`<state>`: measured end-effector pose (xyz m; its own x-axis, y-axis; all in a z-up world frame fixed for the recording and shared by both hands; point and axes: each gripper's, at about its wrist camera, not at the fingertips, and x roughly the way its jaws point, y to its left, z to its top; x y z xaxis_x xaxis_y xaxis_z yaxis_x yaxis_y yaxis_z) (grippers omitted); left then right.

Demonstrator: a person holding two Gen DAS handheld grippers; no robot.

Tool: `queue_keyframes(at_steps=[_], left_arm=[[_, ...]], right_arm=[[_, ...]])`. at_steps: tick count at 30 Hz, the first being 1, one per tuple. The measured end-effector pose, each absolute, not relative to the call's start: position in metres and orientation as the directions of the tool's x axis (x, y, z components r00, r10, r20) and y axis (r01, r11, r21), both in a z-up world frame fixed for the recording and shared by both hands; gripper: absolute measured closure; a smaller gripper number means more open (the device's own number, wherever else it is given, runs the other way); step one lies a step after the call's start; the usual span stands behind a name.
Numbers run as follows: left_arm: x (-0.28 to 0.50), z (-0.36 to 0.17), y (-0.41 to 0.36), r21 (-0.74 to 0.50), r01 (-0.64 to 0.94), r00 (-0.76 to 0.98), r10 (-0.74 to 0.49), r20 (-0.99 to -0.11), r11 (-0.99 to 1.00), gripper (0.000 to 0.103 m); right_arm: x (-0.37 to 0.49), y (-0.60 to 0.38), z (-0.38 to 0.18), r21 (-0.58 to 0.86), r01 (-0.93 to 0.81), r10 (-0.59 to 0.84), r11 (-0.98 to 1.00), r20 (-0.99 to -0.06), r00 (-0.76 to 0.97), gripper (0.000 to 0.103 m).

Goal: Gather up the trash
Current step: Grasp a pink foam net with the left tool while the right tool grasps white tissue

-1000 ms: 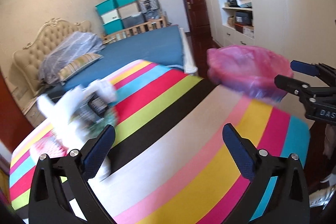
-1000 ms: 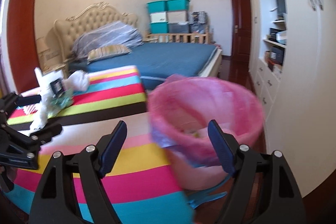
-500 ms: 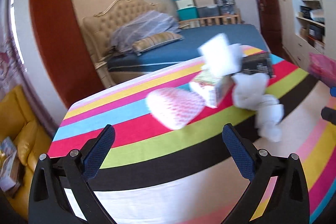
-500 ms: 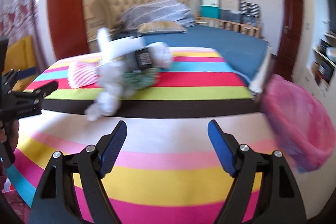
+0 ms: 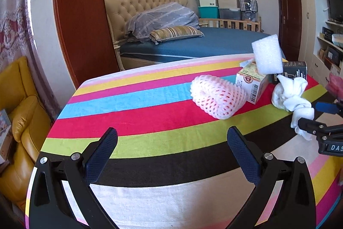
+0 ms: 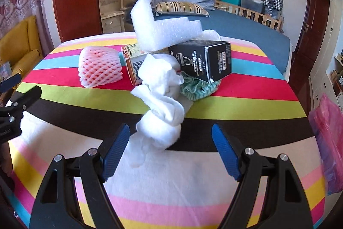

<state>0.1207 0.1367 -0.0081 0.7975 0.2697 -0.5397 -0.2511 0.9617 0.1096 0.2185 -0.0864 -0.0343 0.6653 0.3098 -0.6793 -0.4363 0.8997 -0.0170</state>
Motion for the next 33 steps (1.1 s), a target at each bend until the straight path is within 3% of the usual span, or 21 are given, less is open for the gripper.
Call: queue_keyframes(at_steps=[2, 4, 7, 14, 24, 29, 33], left_arm=[[0.127, -0.008, 0.139, 0.088, -0.248, 0.794, 0.254, -0.552, 0.965, 0.007], [0.137, -0.008, 0.14, 0.064, -0.225, 0.786, 0.22, -0.578, 0.972, 0.007], [0.152, -0.006, 0.139, 0.019, -0.187, 0.775, 0.159, -0.612, 0.982, 0.007], [0.195, -0.007, 0.131, -0.028, -0.131, 0.736, 0.078, -0.673, 0.991, 0.007], [0.242, -0.014, 0.128, 0.008, -0.168, 0.734, 0.131, -0.666, 0.986, 0.008], [0.243, -0.021, 0.113, 0.057, -0.11, 0.742, 0.12, -0.659, 0.992, 0.018], [0.24, -0.024, 0.103, 0.066, -0.063, 0.748, 0.091, -0.658, 0.996, 0.021]], right_arm=[[0.22, -0.084, -0.037, -0.025, -0.44, 0.302, 0.898, -0.692, 0.656, 0.027], [0.221, -0.079, -0.04, -0.03, -0.455, 0.3, 0.89, -0.714, 0.633, 0.052], [0.217, -0.076, -0.038, -0.037, -0.468, 0.306, 0.883, -0.711, 0.633, 0.072], [0.214, -0.089, -0.032, -0.019, -0.411, 0.29, 0.911, -0.678, 0.675, 0.076], [0.215, -0.085, -0.032, -0.076, -0.408, 0.254, 0.91, -0.675, 0.693, 0.075], [0.217, -0.087, -0.033, -0.07, -0.403, 0.251, 0.913, -0.682, 0.687, 0.075], [0.219, -0.091, -0.034, -0.052, -0.391, 0.252, 0.919, -0.686, 0.682, 0.075]])
